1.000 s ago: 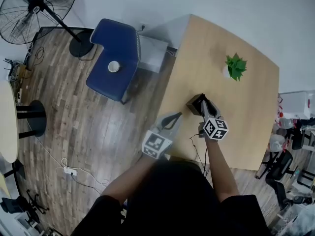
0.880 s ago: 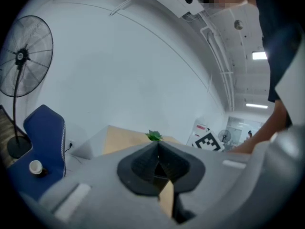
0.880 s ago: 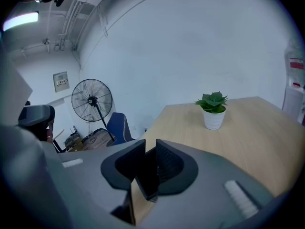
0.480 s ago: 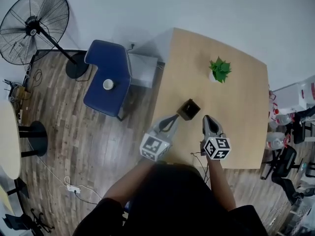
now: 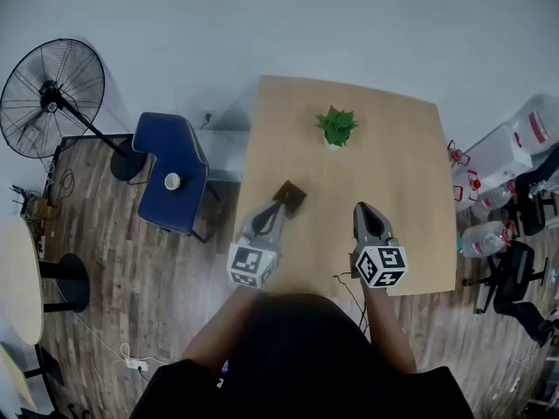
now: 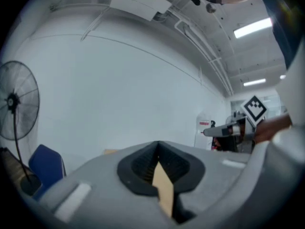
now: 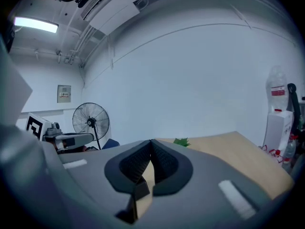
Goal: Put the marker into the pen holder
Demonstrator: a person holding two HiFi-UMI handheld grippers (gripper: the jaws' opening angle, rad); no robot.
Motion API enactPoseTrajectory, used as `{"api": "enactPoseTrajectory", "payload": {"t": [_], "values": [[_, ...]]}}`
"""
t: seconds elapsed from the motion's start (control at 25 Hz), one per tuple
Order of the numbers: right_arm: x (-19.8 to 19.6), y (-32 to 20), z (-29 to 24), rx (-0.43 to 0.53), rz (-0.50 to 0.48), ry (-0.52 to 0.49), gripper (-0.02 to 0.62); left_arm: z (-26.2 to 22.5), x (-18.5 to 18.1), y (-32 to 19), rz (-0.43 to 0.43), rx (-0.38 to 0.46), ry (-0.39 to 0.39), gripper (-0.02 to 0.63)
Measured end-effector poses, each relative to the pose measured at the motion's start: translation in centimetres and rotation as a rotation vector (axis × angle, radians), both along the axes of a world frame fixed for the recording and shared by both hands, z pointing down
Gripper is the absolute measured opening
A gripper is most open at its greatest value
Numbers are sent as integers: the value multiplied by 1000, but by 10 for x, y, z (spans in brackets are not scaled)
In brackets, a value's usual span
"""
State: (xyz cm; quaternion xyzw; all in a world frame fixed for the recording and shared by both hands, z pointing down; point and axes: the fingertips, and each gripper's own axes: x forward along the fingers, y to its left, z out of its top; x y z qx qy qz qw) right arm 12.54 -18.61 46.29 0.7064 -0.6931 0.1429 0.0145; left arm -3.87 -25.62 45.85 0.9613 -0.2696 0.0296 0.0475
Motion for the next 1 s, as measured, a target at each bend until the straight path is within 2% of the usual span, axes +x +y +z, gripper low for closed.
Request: {"api": "enactPoseTrajectory", "payload": {"t": [0.12,0.48,1.0], "values": [[23,28,-7,10,1,4,0,-11,27,29,2,45,-25,2],[75,78,-1,18,0,39,0,-16,80,80,-20,55,-1,2],[115,109,-5,26,-29,77,0,-21,121,102,-51,49,14,2]]}}
